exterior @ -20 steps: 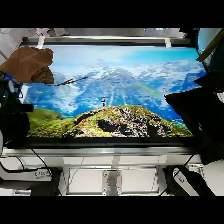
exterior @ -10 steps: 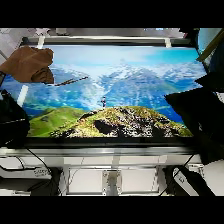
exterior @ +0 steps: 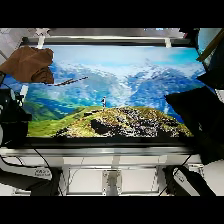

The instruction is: Fold the clothes and pants, and hang the long-sleeved shirts on hangers.

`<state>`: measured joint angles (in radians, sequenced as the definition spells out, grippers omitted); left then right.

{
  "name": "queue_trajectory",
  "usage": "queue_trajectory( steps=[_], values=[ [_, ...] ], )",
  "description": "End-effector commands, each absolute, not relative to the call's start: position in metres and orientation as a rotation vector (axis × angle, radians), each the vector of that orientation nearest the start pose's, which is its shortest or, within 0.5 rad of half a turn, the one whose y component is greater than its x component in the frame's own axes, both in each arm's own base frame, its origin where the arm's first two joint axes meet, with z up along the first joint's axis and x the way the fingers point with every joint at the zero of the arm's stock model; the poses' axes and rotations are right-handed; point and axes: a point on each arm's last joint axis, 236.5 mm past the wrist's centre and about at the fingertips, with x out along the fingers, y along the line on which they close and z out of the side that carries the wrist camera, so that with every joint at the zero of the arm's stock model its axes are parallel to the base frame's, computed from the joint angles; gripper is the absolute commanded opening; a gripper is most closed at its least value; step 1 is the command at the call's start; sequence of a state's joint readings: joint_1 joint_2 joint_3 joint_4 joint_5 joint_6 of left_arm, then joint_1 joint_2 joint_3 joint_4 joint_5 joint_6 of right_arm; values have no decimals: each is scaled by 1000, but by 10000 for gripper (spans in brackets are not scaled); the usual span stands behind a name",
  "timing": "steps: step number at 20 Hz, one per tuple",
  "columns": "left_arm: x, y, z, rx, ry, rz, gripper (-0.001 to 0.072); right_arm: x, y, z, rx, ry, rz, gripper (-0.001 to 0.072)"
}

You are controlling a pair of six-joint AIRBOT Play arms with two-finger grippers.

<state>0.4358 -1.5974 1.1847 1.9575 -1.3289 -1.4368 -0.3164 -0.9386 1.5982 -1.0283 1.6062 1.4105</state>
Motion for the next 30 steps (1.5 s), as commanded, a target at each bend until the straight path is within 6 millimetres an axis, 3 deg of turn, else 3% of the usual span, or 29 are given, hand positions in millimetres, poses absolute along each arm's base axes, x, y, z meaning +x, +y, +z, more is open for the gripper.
queue_trajectory(
  steps=[1, 5, 7, 9, 12, 14, 16, 19, 21, 22, 23, 24, 26, 27, 29, 30],
  values=[
    [262, 233, -90, 150, 1870, 415, 30, 308, 27, 272, 229, 848, 281, 25],
    [268, 206, -72, 181, 1909, 381, 31, 310, 23, 269, 225, 858, 266, 25],
    [289, 167, -52, 184, 1839, 306, 31, 309, 13, 265, 186, 867, 236, 25],
    [317, 92, -28, 112, 1694, 129, 31, 308, -2, 259, 124, 883, 189, 25],
    [348, -64, 25, -30, 1412, -266, 31, 307, -26, 253, 46, 905, 110, 25],
    [354, -165, 60, -89, 1232, -505, 31, 311, -36, 253, 28, 893, 72, 25],
    [349, -251, 76, -86, 1101, -674, 31, 315, -38, 252, 29, 890, 68, 25],
    [320, -360, 57, -4, 996, -849, 32, 322, -39, 243, 41, 917, 76, 26],
    [304, -414, 27, 25, 958, -909, 33, 329, -34, 235, 66, 937, 106, 26],
    [302, -430, 15, 16, 942, -911, 97, 334, -29, 232, 84, 944, 132, 29],
    [307, -439, 8, -31, 933, -884, 422, 338, -22, 230, 105, 947, 163, 59],
    [319, -439, 12, -103, 927, -839, 720, 342, -14, 228, 131, 946, 200, 135],
    [357, -410, 37, -179, 881, -764, 703, 350, 4, 225, 192, 937, 279, 322],
    [384, -380, 57, -207, 835, -708, 703, 352, 11, 220, 220, 942, 307, 348],
    [434, -290, 97, -212, 755, -555, 702, 350, 14, 194, 262, 998, 317, 347],
    [450, -240, 107, -194, 740, -468, 702, 347, 15, 178, 284, 1036, 318, 347]
  ],
)
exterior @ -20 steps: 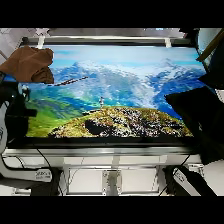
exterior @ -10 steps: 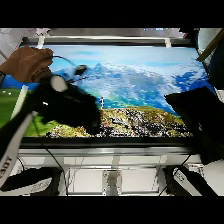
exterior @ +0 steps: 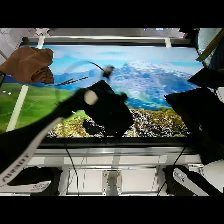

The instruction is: Fold the clothes and pants, and hang the long-sleeved shirts on hangers.

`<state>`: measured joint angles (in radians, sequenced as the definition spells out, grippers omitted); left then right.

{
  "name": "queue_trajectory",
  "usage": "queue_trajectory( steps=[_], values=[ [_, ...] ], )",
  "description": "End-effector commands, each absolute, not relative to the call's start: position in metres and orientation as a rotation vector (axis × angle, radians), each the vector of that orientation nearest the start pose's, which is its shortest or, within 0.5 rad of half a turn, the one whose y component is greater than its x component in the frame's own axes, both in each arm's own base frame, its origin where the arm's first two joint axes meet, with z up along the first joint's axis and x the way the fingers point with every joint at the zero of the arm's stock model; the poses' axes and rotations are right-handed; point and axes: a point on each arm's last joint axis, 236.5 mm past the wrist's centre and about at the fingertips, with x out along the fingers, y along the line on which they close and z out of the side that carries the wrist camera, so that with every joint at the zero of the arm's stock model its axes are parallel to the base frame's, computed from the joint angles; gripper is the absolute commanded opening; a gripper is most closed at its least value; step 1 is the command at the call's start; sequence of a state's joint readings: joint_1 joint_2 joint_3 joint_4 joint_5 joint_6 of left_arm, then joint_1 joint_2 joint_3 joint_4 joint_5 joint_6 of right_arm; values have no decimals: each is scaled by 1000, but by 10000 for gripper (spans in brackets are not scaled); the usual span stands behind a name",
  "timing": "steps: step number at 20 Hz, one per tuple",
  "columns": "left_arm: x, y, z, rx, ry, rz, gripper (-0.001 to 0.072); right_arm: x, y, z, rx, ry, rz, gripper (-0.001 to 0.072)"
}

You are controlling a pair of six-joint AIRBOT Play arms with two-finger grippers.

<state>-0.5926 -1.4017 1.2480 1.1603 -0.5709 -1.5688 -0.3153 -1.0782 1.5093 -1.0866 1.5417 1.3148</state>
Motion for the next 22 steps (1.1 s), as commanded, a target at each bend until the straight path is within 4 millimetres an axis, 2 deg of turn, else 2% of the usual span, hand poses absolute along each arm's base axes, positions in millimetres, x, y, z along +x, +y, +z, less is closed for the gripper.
queue_trajectory(
  steps=[1, 2, 4, 5, 7, 8, 10, 13, 14, 15, 16, 18, 22],
  values=[
    [460, -189, 109, -185, 753, -376, 702, 343, 16, 158, 311, 1080, 318, 347],
    [464, -141, 101, -204, 804, -286, 702, 340, 18, 141, 339, 1115, 319, 347],
    [458, -69, 64, -250, 956, -151, 701, 333, 25, 103, 384, 1184, 316, 347],
    [454, -44, 42, -266, 1029, -116, 701, 330, 33, 87, 399, 1209, 324, 347],
    [459, -22, 12, -368, 1084, -109, 701, 318, 59, 57, 425, 1269, 372, 348],
    [467, -23, 2, -413, 1081, -144, 700, 314, 76, 45, 432, 1285, 401, 354],
    [478, -38, -20, -483, 1094, -234, 698, 316, 104, 26, 435, 1266, 431, 355],
    [481, -57, -58, -480, 1207, -323, 698, 329, 138, 9, 411, 1183, 439, 356],
    [486, -59, -64, -483, 1215, -330, 698, 332, 147, 8, 407, 1163, 439, 377],
    [492, -64, -65, -490, 1212, -340, 698, 333, 154, 6, 410, 1159, 440, 497],
    [496, -69, -64, -488, 1202, -367, 698, 331, 160, 1, 422, 1183, 443, 516],
    [494, -83, -62, -446, 1209, -438, 697, 325, 172, -16, 423, 1241, 460, 516],
    [479, -113, -77, -397, 1277, -519, 690, 312, 201, -60, 449, 1381, 482, 516]
  ],
)
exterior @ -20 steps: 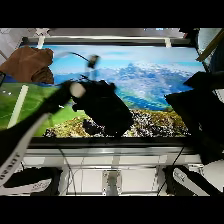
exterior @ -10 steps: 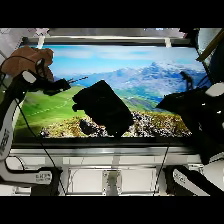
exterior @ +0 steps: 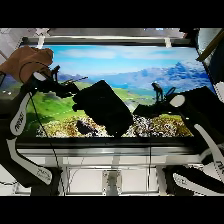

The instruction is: Fold the clothes and pants, and hang the long-sleeved shirts on hangers.

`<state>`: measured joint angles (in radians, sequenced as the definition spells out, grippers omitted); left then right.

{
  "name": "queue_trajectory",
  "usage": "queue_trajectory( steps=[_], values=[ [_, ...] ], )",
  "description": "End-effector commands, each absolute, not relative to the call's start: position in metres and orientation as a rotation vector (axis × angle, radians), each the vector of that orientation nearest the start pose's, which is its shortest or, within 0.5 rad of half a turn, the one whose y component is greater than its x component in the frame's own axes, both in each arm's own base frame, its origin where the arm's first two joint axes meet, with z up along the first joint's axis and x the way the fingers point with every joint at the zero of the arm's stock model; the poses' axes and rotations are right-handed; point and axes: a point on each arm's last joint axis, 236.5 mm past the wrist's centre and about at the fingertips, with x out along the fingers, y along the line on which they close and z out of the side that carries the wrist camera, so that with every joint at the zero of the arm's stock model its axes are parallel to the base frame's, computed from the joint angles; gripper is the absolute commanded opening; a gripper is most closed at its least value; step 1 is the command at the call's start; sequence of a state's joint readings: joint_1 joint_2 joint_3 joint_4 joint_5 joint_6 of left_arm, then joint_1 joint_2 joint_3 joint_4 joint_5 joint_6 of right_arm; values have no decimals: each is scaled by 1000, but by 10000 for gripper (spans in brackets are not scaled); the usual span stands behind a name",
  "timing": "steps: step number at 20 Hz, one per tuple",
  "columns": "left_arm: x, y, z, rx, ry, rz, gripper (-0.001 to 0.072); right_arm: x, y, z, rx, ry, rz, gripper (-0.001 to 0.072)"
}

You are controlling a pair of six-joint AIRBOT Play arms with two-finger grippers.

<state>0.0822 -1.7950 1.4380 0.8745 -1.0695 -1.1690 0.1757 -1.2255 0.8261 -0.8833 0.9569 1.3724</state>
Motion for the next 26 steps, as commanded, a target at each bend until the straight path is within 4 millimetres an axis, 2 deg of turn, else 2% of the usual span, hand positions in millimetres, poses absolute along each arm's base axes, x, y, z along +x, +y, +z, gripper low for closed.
queue_trajectory(
  steps=[1, 3, 5, 7, 9, 10, 11, 12, 13, 18, 20, 23, 24, 26],
  values=[
    [478, -118, -79, -388, 1281, -530, 690, 308, 203, -70, 443, 1410, 482, 516],
    [476, -125, -78, -357, 1275, -560, 690, 304, 204, -81, 442, 1444, 475, 516],
    [477, -128, -77, -356, 1271, -564, 689, 305, 200, -83, 437, 1445, 467, 516],
    [477, -128, -77, -356, 1270, -564, 626, 304, 198, -84, 420, 1450, 466, 516],
    [477, -128, -77, -355, 1270, -563, 620, 303, 195, -87, 401, 1454, 461, 516],
    [477, -128, -77, -356, 1270, -563, 570, 303, 194, -89, 399, 1458, 458, 515],
    [477, -128, -77, -356, 1270, -563, 425, 303, 194, -91, 398, 1463, 456, 516],
    [478, -128, -76, -355, 1269, -563, 152, 303, 194, -92, 398, 1465, 456, 516],
    [478, -128, -76, -349, 1266, -568, 32, 299, 194, -91, 398, 1478, 463, 516],
    [477, -128, -72, -321, 1252, -589, 32, 284, 187, -95, 347, 1542, 463, 515],
    [478, -127, -68, -318, 1241, -589, 33, 300, 190, -93, 386, 1480, 440, 515],
    [479, -128, -64, -314, 1233, -590, 32, 339, 201, -81, 513, 1326, 398, 512],
    [479, -128, -63, -314, 1233, -590, 32, 344, 202, -80, 539, 1309, 390, 512],
    [479, -128, -63, -314, 1233, -590, 33, 337, 207, -86, 545, 1345, 411, 512]
  ],
)
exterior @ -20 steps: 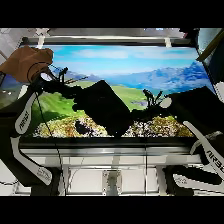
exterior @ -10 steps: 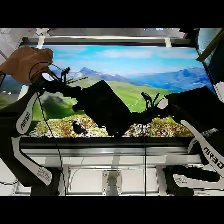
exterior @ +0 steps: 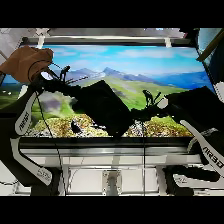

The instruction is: Fold the clothes and pants, and hang the long-sleeved shirts on hangers.

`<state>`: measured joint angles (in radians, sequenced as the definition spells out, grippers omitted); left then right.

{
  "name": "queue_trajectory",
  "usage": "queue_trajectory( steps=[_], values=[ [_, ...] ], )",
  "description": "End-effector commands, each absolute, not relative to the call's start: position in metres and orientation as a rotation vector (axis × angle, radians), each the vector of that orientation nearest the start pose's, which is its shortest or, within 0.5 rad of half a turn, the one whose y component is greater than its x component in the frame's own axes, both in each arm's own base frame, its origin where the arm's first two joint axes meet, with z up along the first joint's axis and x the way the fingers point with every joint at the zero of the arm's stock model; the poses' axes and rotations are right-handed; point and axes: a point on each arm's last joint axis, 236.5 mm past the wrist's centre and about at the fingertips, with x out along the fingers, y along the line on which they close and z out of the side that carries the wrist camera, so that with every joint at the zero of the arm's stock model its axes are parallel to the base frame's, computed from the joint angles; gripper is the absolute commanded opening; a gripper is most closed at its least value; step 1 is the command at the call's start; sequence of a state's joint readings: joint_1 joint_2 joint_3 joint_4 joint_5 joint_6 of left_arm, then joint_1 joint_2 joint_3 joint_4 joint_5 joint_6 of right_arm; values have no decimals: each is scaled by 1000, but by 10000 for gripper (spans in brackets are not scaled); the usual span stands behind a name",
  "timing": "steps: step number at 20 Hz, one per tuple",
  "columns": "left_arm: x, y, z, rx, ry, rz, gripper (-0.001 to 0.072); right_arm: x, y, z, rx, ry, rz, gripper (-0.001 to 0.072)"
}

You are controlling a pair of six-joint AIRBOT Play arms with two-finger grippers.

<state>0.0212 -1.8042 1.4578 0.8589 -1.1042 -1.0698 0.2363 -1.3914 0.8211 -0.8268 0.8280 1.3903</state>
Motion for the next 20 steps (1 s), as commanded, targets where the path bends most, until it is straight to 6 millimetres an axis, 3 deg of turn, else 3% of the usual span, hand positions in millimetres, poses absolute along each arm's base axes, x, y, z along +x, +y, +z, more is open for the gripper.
queue_trajectory(
  steps=[1, 4, 6, 7, 8, 10, 12, 14, 16, 18, 20],
  values=[
    [479, -128, -63, -314, 1233, -590, 32, 331, 209, -90, 552, 1374, 417, 512],
    [479, -128, -63, -314, 1233, -590, 32, 322, 210, -94, 540, 1414, 439, 502],
    [479, -128, -63, -314, 1233, -590, 32, 323, 210, -94, 535, 1410, 443, 298],
    [479, -128, -63, -315, 1233, -590, 32, 322, 211, -94, 536, 1411, 443, 140],
    [479, -127, -62, -314, 1231, -590, 32, 321, 211, -92, 538, 1413, 449, 29],
    [481, -121, -50, -311, 1208, -586, 31, 321, 213, -78, 530, 1396, 475, 24],
    [486, -108, -17, -300, 1140, -567, 31, 327, 218, -45, 515, 1335, 527, 24],
    [484, -94, 33, -278, 1051, -556, 31, 339, 225, 17, 485, 1205, 606, 24],
    [469, -85, 97, -235, 944, -559, 31, 347, 231, 98, 446, 1028, 688, 24],
    [442, -86, 164, -173, 823, -568, 31, 343, 232, 200, 397, 791, 763, 23],
    [408, -91, 230, -106, 682, -573, 31, 322, 227, 298, 349, 563, 820, 23]
  ],
)
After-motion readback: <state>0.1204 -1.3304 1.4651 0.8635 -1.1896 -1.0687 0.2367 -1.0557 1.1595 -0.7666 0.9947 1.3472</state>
